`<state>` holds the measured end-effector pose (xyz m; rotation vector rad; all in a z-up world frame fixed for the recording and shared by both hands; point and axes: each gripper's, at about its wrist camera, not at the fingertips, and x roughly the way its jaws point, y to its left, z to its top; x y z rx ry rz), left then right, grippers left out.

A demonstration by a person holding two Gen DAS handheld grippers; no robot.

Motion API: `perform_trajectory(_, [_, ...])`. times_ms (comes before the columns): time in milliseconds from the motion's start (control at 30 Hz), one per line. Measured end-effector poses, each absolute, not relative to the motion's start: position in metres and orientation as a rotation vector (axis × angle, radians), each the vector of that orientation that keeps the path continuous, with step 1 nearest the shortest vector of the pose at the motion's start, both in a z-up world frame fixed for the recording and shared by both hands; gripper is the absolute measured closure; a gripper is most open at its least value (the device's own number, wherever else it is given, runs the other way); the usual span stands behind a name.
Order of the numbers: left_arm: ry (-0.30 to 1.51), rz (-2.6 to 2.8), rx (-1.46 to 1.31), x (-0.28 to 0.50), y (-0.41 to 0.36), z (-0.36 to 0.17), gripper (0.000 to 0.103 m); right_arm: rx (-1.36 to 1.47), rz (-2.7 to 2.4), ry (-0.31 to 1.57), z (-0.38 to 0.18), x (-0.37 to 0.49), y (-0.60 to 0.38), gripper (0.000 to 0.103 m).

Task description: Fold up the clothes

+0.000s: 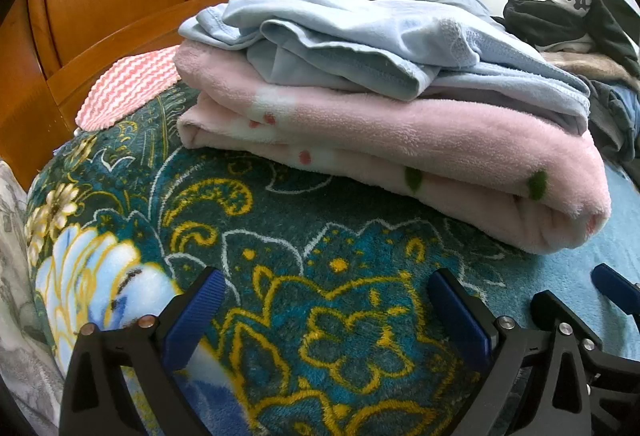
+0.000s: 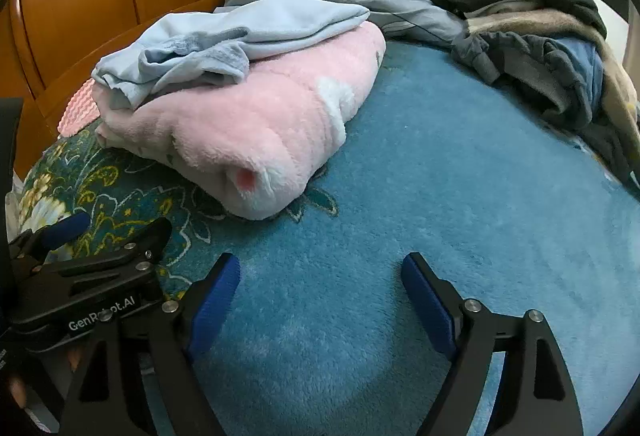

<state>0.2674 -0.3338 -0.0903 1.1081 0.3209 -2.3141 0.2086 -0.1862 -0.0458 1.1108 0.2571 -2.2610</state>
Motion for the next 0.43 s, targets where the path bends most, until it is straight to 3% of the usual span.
perform_trajectory(433, [0.321,-2.316,1.108,0.267,-0.3355,-0.091,0.0,1.114,-2.241,0.24,-0.0462,0.207,-0.1832,0.015])
